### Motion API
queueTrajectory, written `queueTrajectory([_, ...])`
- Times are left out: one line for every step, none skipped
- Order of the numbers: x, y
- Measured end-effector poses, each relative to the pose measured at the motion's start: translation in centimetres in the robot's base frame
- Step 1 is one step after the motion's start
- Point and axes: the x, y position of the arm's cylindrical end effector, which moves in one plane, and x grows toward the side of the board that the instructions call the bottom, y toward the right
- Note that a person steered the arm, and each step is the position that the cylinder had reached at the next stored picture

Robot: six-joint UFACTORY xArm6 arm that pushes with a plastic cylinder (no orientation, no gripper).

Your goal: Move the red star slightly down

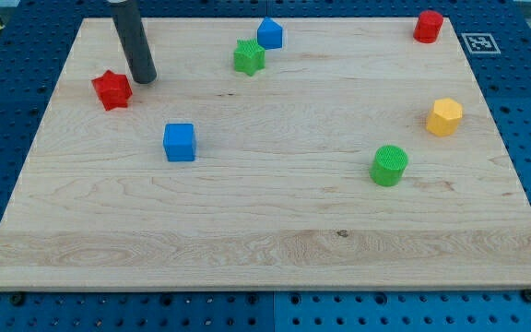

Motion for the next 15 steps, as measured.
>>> queueTrajectory([0.0, -1.3])
queueTrajectory([0.0, -2.0])
queueTrajectory([0.0, -2.0])
queueTrajectory([0.2, -2.1])
queueTrajectory([0.8, -2.5])
queueTrajectory([1.4, -3.5])
queueTrajectory([1.6, -4.0])
queueTrajectory([1.7, -4.1])
queueTrajectory([1.7, -4.1])
queueTrajectory([2.0, -4.1])
queueTrajectory([2.5, -4.1])
queueTrajectory([2.6, -4.1])
queueTrajectory([2.6, -3.9])
queueTrajectory([2.6, -0.9])
queueTrajectory([2.6, 3.5])
